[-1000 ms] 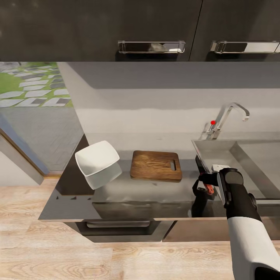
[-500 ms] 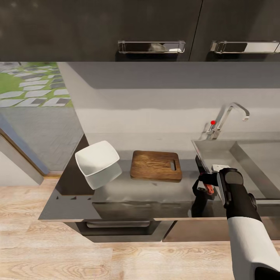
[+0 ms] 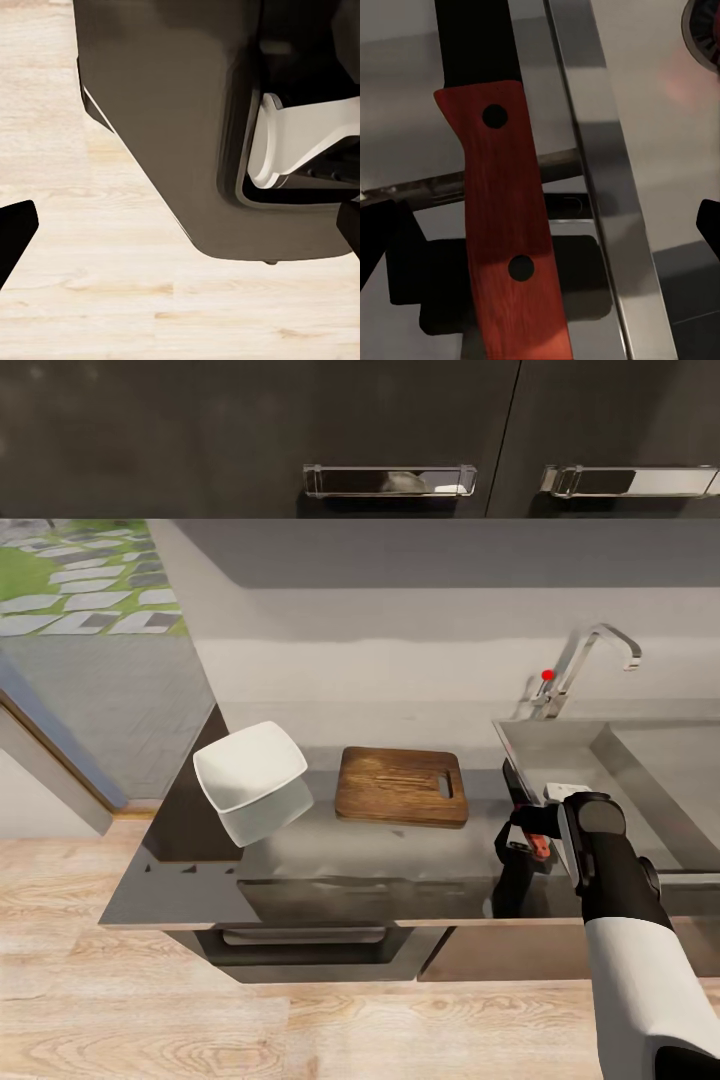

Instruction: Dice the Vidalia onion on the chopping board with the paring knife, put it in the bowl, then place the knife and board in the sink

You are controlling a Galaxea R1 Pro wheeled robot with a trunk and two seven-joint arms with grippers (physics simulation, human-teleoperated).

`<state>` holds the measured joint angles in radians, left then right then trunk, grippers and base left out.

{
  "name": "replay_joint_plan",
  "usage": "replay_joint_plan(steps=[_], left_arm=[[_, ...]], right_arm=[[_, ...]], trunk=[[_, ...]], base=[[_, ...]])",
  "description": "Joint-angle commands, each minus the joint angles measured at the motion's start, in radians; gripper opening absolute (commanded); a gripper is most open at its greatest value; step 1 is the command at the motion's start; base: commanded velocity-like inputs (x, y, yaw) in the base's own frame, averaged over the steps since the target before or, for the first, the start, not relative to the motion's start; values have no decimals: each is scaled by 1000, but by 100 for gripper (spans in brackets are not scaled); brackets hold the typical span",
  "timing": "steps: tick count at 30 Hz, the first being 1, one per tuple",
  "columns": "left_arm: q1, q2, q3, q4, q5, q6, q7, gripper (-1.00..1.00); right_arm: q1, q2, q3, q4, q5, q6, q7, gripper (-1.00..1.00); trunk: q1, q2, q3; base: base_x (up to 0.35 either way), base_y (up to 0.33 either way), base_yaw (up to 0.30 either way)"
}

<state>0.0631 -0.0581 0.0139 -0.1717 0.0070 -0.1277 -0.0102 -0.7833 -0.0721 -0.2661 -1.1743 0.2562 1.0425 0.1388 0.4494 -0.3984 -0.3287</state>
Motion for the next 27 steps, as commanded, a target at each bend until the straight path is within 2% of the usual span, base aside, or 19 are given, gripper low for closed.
replay_joint_plan(steps=[1, 27], left_arm=[[0, 0, 1, -2, 1, -1, -1, 100], [1, 0, 1, -2, 1, -1, -1, 100]], right_arm=[[-1, 0, -1, -1, 13, 5, 11, 100], [-1, 0, 8, -1, 14, 5, 10, 100]], trunk=[[1, -2, -2], [1, -2, -2]], base=[[-7, 0, 0], [-47, 0, 0]])
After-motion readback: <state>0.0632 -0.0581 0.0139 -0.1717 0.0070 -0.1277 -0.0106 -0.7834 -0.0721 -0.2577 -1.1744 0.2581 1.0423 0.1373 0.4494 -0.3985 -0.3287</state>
